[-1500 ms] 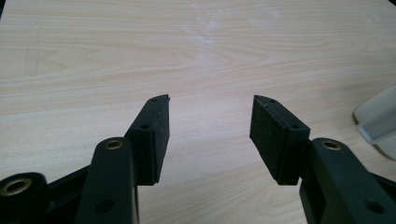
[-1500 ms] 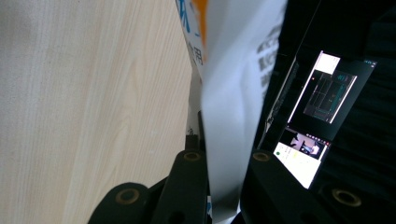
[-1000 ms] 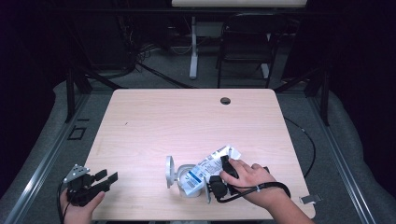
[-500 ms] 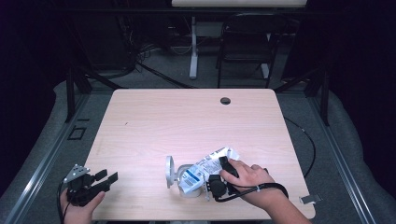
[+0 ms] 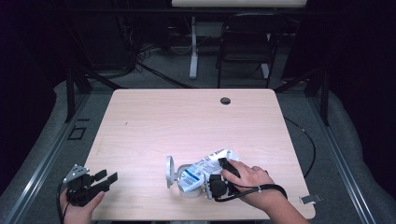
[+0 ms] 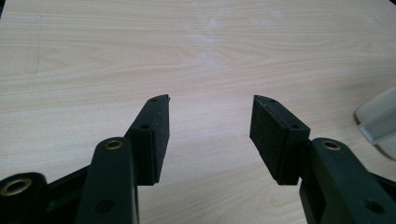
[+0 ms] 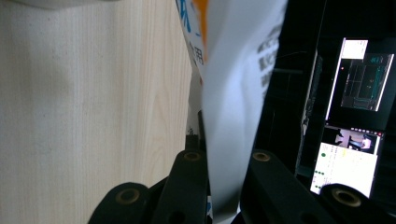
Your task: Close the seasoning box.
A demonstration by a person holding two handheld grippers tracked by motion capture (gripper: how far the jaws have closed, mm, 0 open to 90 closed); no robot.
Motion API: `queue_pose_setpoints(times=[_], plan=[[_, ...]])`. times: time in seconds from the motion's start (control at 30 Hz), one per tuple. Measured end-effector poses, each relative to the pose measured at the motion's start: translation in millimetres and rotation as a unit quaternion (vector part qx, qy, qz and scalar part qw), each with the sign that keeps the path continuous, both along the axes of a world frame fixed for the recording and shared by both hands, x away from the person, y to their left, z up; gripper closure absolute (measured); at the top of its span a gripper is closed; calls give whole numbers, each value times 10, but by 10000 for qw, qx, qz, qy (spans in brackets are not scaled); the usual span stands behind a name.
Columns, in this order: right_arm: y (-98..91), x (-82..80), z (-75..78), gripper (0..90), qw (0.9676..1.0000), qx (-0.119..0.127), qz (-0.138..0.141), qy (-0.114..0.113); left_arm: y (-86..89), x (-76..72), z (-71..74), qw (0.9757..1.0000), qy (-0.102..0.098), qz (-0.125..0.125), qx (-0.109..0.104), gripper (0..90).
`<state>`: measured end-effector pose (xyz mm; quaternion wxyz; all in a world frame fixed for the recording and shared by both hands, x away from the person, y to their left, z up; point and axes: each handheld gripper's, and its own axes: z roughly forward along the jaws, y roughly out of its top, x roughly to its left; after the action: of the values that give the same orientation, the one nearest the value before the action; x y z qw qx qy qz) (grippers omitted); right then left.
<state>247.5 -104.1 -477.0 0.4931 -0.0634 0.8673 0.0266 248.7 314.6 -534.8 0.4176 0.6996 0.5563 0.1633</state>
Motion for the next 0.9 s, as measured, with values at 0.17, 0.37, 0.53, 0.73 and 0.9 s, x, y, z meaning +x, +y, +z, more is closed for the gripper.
queue_pose_setpoints(times=[0.17, 0.37, 0.53, 0.73, 0.9], plan=[[17, -3, -23, 900, 9999, 126, 11, 76, -9, 11, 0, 10000, -67, 44, -34, 479], [9, -13, -57, 900, 9994, 306, 32, 159, -3, 13, -7, 10000, -40, 45, -48, 479], [-12, 1, -44, 900, 9987, 428, -98, 267, 4, 17, -12, 10000, -20, 32, -49, 480], [-35, -5, -71, 900, 9965, 741, -90, 368, -1, 18, -15, 10000, 20, 8, -23, 479], [-64, -8, -102, 900, 9928, 1081, -158, 482, -6, 24, -23, 10000, -31, 38, -42, 480]])
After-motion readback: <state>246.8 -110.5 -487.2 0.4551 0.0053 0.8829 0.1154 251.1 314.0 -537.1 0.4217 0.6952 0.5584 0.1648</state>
